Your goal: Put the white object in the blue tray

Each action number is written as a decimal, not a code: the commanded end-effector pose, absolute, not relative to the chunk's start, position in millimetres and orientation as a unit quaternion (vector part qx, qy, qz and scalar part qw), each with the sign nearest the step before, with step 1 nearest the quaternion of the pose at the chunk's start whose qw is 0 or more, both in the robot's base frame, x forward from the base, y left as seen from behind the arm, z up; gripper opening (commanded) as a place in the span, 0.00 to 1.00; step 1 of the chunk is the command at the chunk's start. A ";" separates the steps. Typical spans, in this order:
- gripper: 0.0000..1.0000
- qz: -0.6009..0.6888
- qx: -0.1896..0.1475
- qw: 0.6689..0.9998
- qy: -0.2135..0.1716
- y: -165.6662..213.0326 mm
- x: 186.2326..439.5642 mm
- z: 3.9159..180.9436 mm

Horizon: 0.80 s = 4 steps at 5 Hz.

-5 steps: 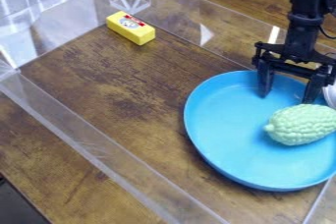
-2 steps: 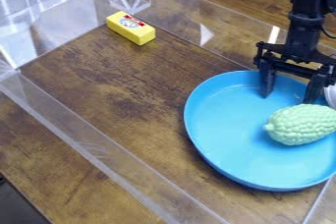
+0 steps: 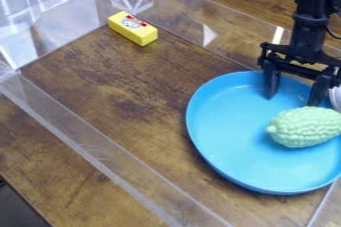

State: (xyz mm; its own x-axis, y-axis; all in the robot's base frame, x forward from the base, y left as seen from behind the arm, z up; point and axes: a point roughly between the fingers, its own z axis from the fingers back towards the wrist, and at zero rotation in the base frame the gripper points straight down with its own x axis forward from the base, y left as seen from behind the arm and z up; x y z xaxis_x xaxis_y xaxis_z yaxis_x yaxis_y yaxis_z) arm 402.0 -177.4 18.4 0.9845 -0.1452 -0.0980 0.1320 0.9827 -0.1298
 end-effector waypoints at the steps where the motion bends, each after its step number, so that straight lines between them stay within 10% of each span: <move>1: 1.00 -0.125 -0.066 0.988 0.056 -202.4 387.8 12.2; 4: 1.00 -0.143 -0.067 0.986 0.055 -198.8 387.7 12.8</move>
